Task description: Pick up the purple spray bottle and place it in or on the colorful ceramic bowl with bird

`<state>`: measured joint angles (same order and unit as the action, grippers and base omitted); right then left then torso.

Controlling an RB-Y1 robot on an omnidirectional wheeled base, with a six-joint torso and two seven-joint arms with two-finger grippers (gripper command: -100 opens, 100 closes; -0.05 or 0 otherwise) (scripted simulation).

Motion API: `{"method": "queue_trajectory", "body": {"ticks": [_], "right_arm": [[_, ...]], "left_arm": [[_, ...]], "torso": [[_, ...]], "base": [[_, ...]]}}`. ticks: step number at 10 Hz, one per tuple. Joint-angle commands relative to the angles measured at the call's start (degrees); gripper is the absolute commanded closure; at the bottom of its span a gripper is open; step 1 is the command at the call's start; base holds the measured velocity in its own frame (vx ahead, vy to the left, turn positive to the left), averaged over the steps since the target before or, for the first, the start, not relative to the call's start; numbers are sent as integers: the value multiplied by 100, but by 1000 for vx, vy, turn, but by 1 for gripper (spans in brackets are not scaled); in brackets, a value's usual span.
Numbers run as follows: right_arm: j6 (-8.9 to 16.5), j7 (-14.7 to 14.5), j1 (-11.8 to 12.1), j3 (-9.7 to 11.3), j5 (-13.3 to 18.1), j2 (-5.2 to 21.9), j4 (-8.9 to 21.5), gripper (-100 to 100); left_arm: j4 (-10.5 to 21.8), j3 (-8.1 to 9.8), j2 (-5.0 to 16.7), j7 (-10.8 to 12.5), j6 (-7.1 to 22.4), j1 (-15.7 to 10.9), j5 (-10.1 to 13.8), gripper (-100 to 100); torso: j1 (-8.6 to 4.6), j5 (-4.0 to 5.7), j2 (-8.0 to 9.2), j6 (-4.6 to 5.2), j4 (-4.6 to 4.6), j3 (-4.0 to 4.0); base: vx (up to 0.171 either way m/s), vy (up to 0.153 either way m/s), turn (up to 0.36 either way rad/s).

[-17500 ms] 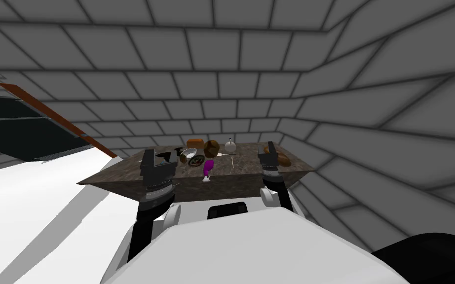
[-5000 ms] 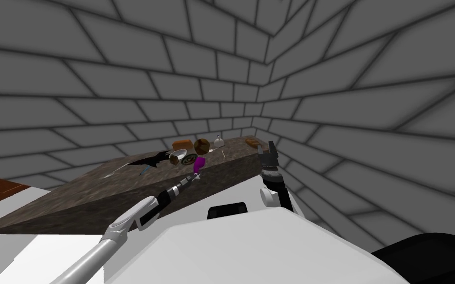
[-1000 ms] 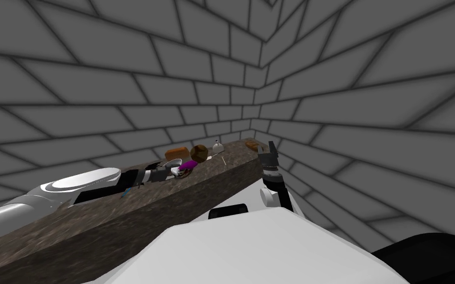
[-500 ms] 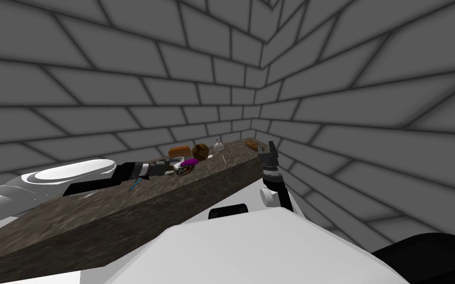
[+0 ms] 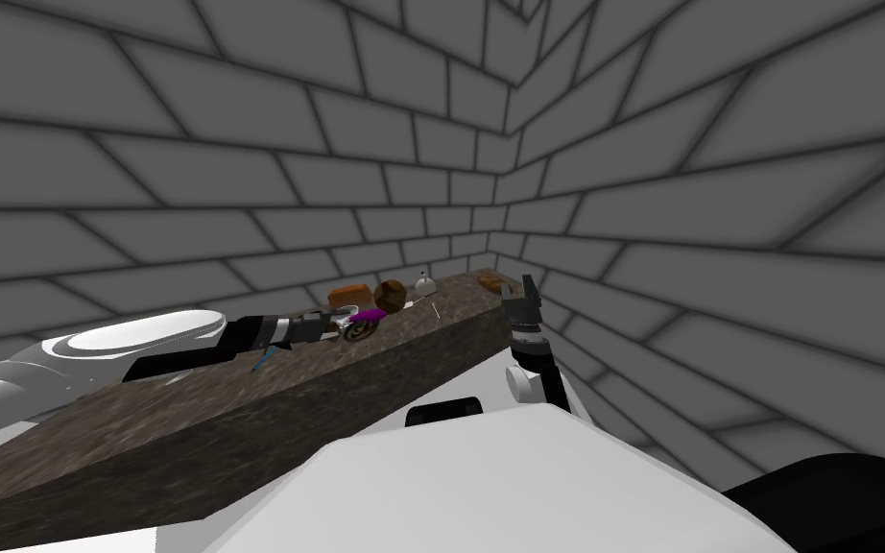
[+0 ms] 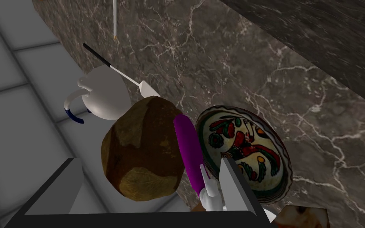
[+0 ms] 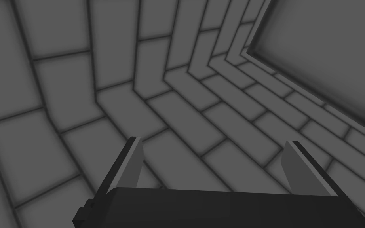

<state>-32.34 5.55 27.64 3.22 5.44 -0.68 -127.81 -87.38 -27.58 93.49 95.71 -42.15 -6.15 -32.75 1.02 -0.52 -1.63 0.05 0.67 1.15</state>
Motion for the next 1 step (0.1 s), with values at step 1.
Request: {"method": "queue_trajectory", "body": {"ticks": [1], "right_arm": [[0,0,0,0,0,0,0,0]], "left_arm": [[0,0,0,0,0,0,0,0]], "torso": [[0,0,0,0,0,0]], "base": [[0,0,0]]}}
